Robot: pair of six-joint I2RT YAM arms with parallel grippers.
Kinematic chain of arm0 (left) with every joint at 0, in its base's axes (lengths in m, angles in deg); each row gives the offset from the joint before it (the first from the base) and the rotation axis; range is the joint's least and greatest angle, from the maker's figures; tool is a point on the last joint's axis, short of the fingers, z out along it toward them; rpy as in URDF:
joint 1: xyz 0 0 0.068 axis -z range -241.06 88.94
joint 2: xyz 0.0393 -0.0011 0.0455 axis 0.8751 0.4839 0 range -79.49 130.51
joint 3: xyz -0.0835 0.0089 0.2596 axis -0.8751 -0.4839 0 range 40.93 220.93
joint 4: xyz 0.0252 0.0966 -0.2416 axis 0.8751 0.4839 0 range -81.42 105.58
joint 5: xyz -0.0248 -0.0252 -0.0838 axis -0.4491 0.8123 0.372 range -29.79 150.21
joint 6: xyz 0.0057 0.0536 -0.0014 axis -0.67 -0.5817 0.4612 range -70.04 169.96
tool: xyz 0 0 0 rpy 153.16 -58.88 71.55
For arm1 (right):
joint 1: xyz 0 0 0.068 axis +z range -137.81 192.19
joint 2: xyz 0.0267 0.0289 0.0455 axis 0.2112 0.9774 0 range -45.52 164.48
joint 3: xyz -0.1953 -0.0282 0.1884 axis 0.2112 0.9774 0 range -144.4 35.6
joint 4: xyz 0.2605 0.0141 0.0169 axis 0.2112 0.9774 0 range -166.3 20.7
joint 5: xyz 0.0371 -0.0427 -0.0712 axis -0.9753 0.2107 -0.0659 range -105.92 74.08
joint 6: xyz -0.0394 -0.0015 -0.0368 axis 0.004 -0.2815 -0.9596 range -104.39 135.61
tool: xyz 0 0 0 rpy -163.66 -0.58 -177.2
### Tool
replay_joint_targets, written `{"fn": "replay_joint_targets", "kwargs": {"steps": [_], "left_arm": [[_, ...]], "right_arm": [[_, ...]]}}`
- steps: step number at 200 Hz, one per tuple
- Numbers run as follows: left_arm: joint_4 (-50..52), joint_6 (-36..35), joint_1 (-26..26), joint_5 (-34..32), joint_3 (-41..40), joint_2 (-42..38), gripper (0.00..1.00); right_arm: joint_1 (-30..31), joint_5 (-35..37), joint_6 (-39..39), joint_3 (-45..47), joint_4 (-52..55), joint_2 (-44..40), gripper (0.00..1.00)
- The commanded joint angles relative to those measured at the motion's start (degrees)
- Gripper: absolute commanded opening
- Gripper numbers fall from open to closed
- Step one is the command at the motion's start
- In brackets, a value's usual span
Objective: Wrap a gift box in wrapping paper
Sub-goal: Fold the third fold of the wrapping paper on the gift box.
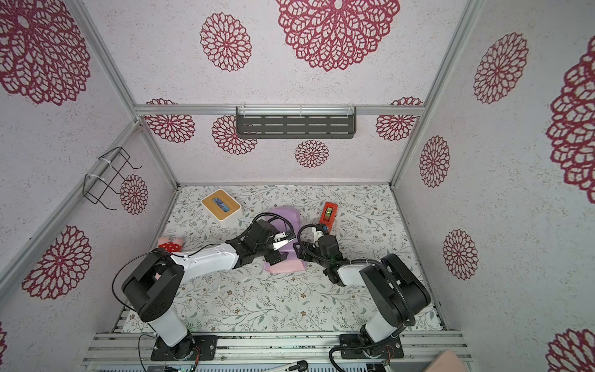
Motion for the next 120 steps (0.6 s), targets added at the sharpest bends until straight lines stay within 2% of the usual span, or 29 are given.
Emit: {"fn": "replay_joint_targets", "kwargs": {"steps": [1,49,120], "left_arm": [[-0.4,-0.8,-0.3,0.6,-0.6,0.4,0.94],[-0.3,-1.9,-0.4,-2.8,0.3,2.7,0.93],[1.5,-2.0,-0.4,-3.3,0.3,4.4,0.88]], "right_arm": [[-0.1,0.1,-0.8,1.1,3.8,0.2,0.65],[-0.1,0.0,-0.9,0.9,3.8,0.5,0.65],[-0.1,-0.6,-1.9,0.1,5.5,-1.3,0.64]]}}
